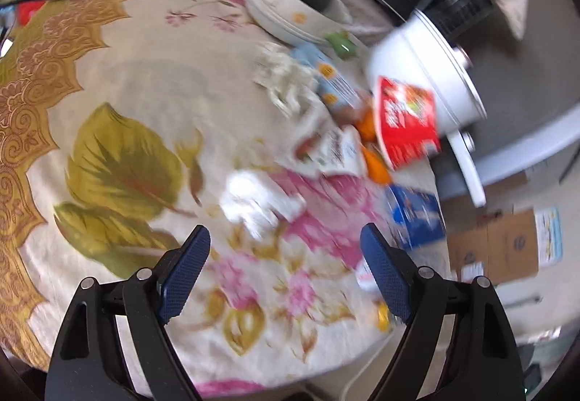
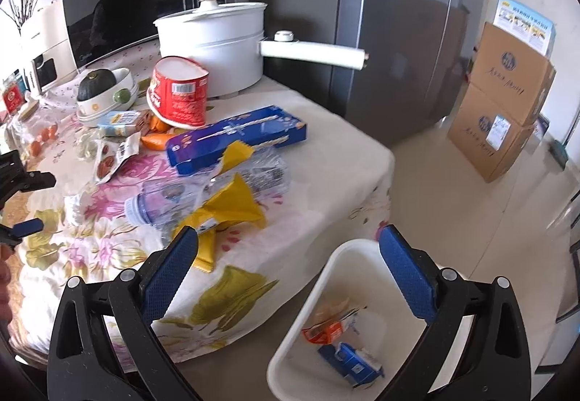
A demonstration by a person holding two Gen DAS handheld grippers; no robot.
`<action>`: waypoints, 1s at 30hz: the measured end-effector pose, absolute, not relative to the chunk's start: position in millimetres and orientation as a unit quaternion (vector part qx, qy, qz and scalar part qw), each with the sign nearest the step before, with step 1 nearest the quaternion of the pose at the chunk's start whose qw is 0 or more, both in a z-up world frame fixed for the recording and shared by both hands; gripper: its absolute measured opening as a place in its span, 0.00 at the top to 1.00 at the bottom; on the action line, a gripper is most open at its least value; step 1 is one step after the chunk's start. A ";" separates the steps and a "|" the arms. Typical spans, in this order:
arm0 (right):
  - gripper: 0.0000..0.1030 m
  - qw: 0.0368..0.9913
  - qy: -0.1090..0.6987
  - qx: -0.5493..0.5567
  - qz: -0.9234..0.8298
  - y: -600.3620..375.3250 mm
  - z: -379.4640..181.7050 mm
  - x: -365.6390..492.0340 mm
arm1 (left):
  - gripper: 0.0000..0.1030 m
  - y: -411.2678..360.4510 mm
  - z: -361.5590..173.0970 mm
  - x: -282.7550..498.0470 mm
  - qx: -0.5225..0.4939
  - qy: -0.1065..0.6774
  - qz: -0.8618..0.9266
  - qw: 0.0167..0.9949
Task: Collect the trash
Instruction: 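Reach the left gripper to the white tissue and grasp it, then grasp the yellow chip bag with the right gripper while the left holds the tissue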
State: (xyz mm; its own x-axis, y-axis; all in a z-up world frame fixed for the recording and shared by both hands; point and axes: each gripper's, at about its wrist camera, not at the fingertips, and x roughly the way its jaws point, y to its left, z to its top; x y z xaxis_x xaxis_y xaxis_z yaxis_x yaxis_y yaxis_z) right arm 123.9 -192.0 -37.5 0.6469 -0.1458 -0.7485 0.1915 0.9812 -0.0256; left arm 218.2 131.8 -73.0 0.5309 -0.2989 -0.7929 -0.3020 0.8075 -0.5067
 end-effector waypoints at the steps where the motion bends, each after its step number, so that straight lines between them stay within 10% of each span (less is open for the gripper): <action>1: 0.07 0.906 0.412 0.030 -0.091 -191.2 -38.3 124.7 | 0.22 133.8 -74.2 221.5 -0.309 0.482 0.006 0.820; 15: 0.07 0.897 0.431 0.053 -0.089 -196.7 -47.5 129.1 | 0.29 105.8 -103.3 255.7 -0.198 0.498 0.034 0.844; 24: 0.07 0.885 0.449 0.081 -0.094 -206.0 -60.1 133.4 | 0.68 111.5 -117.9 262.8 -0.189 0.503 0.033 0.843; 30: 0.07 0.876 0.463 0.114 -0.077 -200.5 -69.4 142.1 | 0.72 111.0 -110.2 254.3 -0.186 0.498 0.009 0.847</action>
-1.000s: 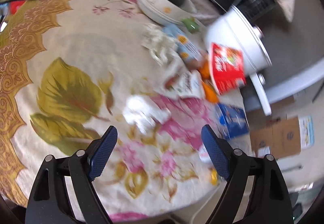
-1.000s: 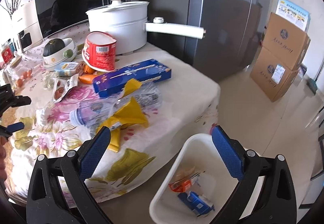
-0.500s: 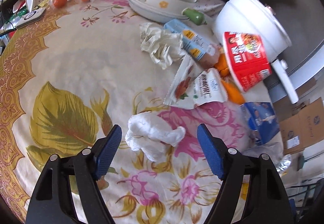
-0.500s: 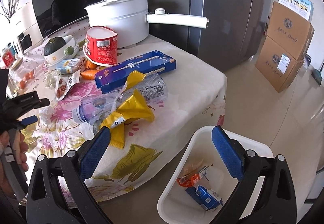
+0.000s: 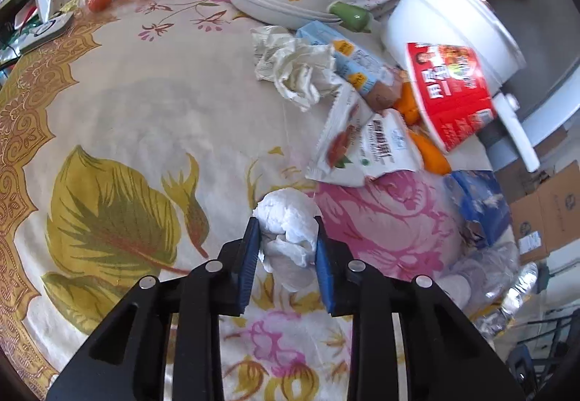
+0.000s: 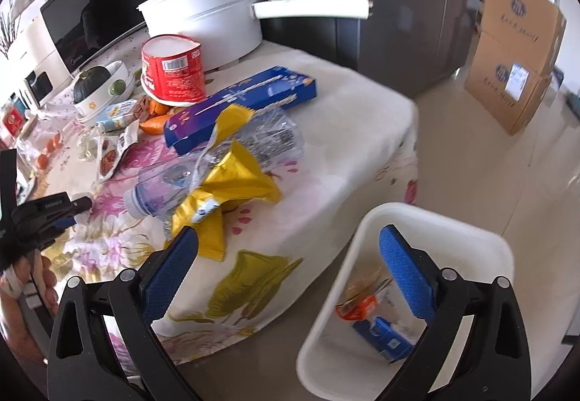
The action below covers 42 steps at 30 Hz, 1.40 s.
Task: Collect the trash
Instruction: 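Grasp the yellow chip bag with the right gripper while the left holds the tissue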
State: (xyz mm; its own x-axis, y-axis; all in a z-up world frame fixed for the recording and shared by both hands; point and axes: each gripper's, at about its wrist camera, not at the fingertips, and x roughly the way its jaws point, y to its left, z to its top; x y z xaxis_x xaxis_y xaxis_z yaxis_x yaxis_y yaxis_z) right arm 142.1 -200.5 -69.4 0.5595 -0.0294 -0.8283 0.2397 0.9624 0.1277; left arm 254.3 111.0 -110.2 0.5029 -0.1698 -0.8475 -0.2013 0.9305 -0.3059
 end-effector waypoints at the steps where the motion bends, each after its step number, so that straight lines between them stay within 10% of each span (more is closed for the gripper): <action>1: 0.07 0.874 0.465 0.119 -0.076 -199.1 -70.9 144.0 | 0.72 110.9 -104.1 250.7 -0.189 0.492 0.002 0.850; 14: 0.11 0.851 0.472 0.223 -0.057 -181.0 -92.2 178.8 | 0.72 108.9 -27.5 196.7 -0.185 0.404 -0.085 0.892; 25: 0.83 0.858 0.471 0.205 -0.025 -163.4 -99.0 192.1 | 0.71 118.6 -32.2 191.6 -0.176 0.408 -0.081 0.892; 42: 0.87 0.893 0.414 0.174 -0.003 -165.4 -52.5 171.9 | 0.71 109.4 -18.9 184.4 -0.187 0.375 -0.096 0.903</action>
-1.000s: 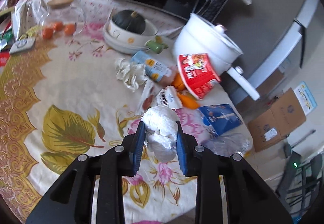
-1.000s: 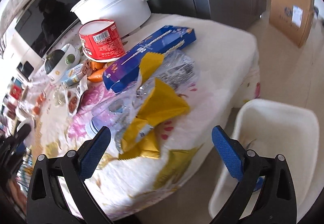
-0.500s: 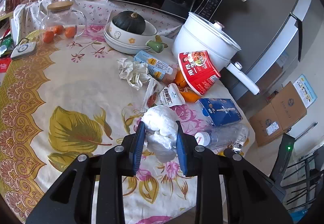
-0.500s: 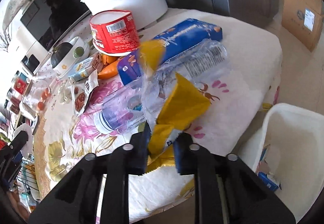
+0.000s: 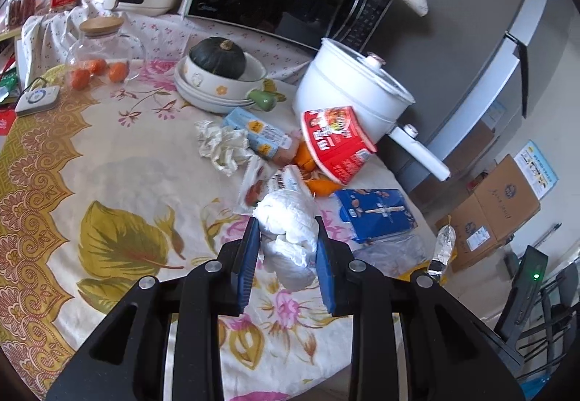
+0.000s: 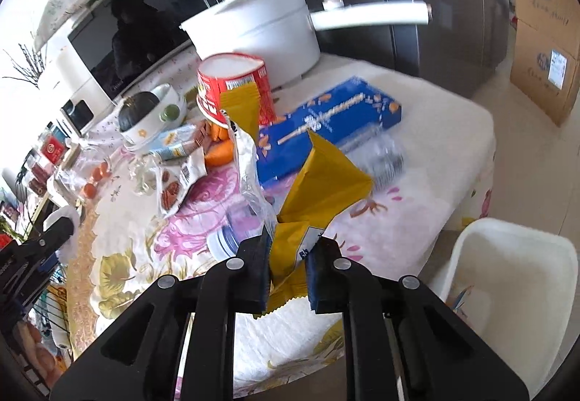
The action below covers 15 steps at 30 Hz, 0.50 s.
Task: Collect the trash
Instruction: 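Grasp the yellow chip bag with the right gripper while the left holds the tissue, then drop the tissue into the white bin with the left gripper while the right drops the chip bag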
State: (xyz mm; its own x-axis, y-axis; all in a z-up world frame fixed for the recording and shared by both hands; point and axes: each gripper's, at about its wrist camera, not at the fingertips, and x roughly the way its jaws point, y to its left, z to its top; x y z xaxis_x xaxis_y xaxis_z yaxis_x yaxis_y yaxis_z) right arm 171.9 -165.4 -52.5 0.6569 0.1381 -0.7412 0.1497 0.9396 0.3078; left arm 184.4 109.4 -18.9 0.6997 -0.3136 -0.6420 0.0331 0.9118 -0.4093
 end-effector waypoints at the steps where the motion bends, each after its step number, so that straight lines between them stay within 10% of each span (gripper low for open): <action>1: 0.87 0.897 0.409 0.169 -0.003 -166.3 -48.5 169.7 | 0.71 106.3 -18.0 183.6 -0.187 0.375 -0.100 0.903; 15: 0.86 0.932 0.346 0.099 -0.034 -180.6 -12.4 141.5 | 0.71 38.1 -11.8 174.2 -0.164 0.372 -0.191 0.893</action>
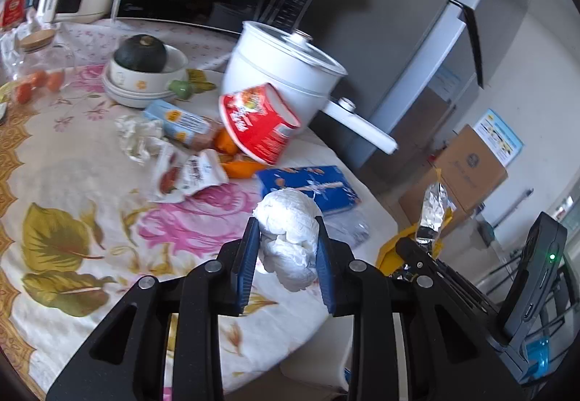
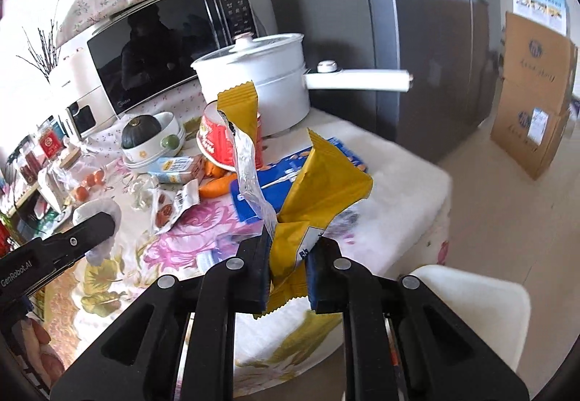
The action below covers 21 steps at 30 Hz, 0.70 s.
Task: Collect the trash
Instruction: 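Drop the tissue into the white bin with the left gripper while the right drops the chip bag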
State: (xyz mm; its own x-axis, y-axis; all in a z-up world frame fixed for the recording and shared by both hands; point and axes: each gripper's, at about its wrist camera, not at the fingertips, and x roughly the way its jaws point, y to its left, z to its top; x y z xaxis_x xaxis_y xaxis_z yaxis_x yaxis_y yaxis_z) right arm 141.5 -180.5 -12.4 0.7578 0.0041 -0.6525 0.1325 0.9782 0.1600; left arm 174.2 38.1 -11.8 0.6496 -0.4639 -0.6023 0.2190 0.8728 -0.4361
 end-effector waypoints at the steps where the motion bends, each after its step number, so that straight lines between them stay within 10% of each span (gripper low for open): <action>1: 0.86 0.933 0.344 0.096 -0.040 -185.2 -11.3 139.5 | 0.71 33.4 -11.7 173.5 -0.163 0.373 -0.196 0.892; 21: 0.86 0.918 0.357 0.085 -0.152 -276.7 -25.9 88.8 | 0.71 -51.1 -13.8 159.9 -0.127 0.387 -0.280 0.870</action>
State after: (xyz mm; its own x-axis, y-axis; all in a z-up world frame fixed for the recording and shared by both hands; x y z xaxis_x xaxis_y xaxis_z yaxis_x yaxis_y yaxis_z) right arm 88.8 -276.7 -25.9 0.6985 -0.2190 -0.6812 0.3407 0.9390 0.0474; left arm 159.9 -51.1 -13.8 0.5447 -0.5848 -0.6011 0.3881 0.8112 -0.4375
